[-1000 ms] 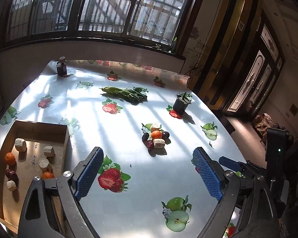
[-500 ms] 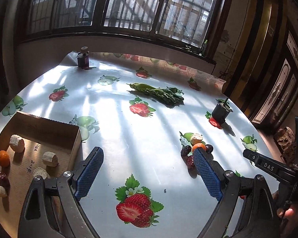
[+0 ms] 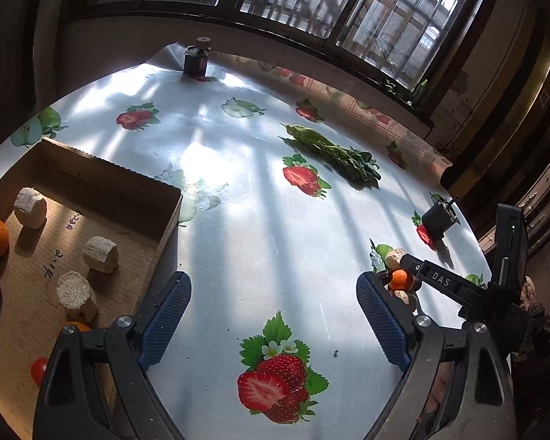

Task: Organize fruits
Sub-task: 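Close right gripper on beige cylinder while left gripper closes on dried red date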

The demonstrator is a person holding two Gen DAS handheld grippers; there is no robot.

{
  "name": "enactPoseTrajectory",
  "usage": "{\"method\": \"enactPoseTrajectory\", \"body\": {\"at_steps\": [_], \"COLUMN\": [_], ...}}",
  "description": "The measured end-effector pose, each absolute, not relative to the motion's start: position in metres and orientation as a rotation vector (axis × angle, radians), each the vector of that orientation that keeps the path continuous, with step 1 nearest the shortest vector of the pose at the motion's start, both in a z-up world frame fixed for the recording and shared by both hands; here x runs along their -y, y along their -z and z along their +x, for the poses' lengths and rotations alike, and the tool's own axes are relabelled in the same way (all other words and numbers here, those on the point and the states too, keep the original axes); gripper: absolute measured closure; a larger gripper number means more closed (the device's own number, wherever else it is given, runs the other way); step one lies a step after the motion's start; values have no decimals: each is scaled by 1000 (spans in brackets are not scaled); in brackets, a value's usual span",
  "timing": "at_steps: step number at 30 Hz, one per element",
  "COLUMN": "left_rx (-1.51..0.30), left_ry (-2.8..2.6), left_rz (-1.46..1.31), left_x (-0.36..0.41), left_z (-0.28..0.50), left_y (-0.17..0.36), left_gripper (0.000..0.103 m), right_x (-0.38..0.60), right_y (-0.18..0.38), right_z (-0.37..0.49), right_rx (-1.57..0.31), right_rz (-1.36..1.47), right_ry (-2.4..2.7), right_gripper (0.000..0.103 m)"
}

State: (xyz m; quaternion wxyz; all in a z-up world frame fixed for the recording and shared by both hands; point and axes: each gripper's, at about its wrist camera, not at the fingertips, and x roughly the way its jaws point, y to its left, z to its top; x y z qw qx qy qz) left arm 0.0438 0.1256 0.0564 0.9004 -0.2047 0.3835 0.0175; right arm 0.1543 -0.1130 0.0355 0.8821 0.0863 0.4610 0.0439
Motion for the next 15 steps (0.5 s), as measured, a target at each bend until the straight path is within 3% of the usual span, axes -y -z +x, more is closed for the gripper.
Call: {"method": "enactPoseTrajectory", "body": {"at_steps": [8, 15], "left_rx": [-823, -842], "left_ry": [-41, -30], "left_rz": [-427, -436], "left_x": [-127, -127], "left_z": [48, 50], "left_y": [-50, -46], "left_gripper": [12, 12], "right_x": [110, 143], "right_y": [-40, -56], "right_z": [93, 44], "right_rx": [-1068, -968], "right_rz": [163, 254], "right_ry": [-259, -228], "right_gripper": [66, 66]}}
